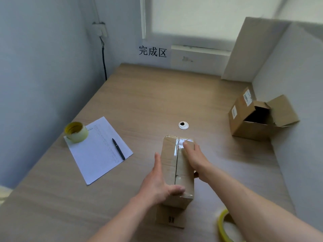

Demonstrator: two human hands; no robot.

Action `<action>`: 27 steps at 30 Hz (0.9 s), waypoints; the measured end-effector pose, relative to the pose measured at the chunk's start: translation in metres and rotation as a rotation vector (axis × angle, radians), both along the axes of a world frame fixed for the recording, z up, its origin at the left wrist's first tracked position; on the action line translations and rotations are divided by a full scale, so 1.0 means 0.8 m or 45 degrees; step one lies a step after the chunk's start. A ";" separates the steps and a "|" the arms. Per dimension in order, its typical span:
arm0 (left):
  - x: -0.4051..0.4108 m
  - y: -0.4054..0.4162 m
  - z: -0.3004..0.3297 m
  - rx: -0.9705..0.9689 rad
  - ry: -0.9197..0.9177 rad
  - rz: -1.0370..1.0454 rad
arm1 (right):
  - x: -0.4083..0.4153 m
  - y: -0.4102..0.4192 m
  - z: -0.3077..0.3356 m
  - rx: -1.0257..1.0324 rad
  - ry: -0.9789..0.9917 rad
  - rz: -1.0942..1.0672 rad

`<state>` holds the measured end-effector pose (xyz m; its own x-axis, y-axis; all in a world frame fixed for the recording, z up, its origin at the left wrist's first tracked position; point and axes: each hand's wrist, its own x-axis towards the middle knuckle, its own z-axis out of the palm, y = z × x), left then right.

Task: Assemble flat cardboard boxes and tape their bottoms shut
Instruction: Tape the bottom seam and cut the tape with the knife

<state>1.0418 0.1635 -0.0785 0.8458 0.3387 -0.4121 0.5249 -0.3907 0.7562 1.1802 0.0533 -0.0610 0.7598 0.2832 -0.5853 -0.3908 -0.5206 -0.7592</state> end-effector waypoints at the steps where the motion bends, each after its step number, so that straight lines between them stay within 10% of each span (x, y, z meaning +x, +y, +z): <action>1: 0.001 0.003 0.004 -0.066 -0.036 0.018 | -0.010 -0.005 0.007 0.017 0.043 -0.002; 10: 0.051 0.037 0.123 -0.836 -0.736 0.423 | -0.037 -0.036 0.099 1.077 -0.353 -0.363; 19: -0.003 -0.001 0.044 -0.559 -0.019 0.247 | -0.093 -0.079 -0.007 0.328 0.050 -0.383; 27: 0.027 -0.022 0.026 -0.225 0.006 0.035 | -0.074 -0.074 -0.004 0.115 -0.193 -0.084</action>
<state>1.0633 0.1458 -0.0580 0.8353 0.2834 -0.4711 0.5371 -0.2373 0.8095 1.1214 -0.0057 -0.0642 0.8561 0.2762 -0.4368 -0.2990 -0.4246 -0.8546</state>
